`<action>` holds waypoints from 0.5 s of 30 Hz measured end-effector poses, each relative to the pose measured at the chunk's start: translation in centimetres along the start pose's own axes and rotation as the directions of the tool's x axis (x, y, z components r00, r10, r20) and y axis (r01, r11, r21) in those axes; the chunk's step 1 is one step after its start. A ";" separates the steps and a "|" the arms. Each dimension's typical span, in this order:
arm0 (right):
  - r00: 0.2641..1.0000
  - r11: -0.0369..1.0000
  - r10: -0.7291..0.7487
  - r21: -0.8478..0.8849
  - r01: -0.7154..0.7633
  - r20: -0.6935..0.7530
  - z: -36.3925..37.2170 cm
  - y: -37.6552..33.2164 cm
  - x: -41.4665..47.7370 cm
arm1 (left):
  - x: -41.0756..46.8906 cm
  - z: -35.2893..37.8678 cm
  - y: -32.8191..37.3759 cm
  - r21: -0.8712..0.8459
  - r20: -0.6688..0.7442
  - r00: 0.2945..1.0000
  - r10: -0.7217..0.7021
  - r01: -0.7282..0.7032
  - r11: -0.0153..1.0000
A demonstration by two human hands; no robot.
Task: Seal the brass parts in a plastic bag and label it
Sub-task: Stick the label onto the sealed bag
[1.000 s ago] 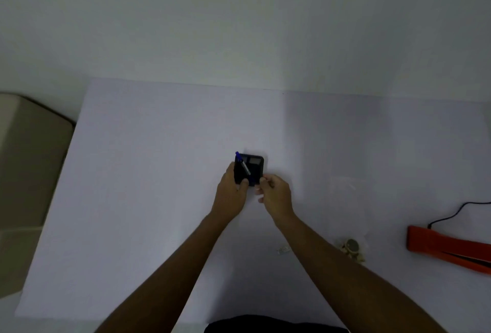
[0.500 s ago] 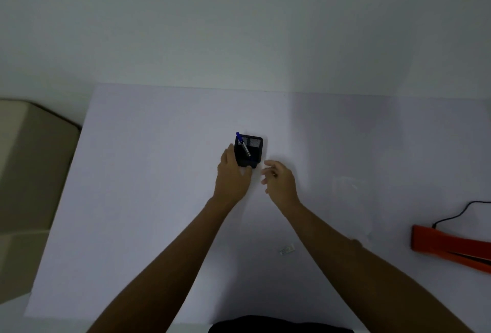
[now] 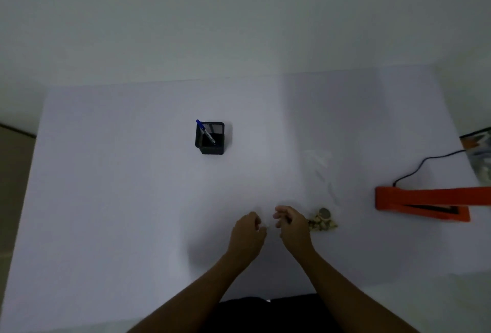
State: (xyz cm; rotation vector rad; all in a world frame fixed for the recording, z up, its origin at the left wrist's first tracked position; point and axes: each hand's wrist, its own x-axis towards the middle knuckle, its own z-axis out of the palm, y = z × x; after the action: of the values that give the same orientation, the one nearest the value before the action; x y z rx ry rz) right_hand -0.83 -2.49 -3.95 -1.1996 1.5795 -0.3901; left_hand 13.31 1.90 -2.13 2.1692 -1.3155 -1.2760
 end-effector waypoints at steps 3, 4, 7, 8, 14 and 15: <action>1.000 1.000 0.018 0.018 -0.018 -0.001 -1.0 1.8 -0.8 | 0.0 2.0 0.2 -0.023 0.017 0.999 -0.043 0.043 0.999; 1.000 0.999 0.025 0.027 -0.025 -0.003 -1.3 2.2 -0.9 | 0.1 2.5 0.4 -0.036 0.011 0.998 -0.062 0.062 0.997; 1.000 0.999 0.026 0.019 -0.027 0.013 -1.8 2.8 -1.1 | 0.9 3.7 0.4 -0.051 -0.035 0.993 -0.112 0.110 0.993; 0.999 1.000 0.026 0.014 -0.026 0.024 -1.9 3.0 -1.0 | 1.1 4.0 0.4 -0.040 -0.052 0.990 -0.129 0.127 0.991; 0.993 0.999 0.034 -0.003 -0.034 0.109 -1.9 3.4 -0.6 | 1.2 5.0 0.1 -0.015 -0.134 0.979 -0.155 0.154 0.988; 0.992 0.999 0.032 -0.011 -0.030 0.123 -1.8 3.4 -0.5 | 1.1 5.1 0.2 -0.015 -0.138 0.978 -0.159 0.158 0.987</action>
State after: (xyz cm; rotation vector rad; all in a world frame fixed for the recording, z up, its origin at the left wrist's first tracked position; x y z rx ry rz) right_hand -4.13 -1.10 -5.56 -1.1824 1.4935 -0.2838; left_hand 9.32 1.78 -5.47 2.3535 -1.1048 -1.1574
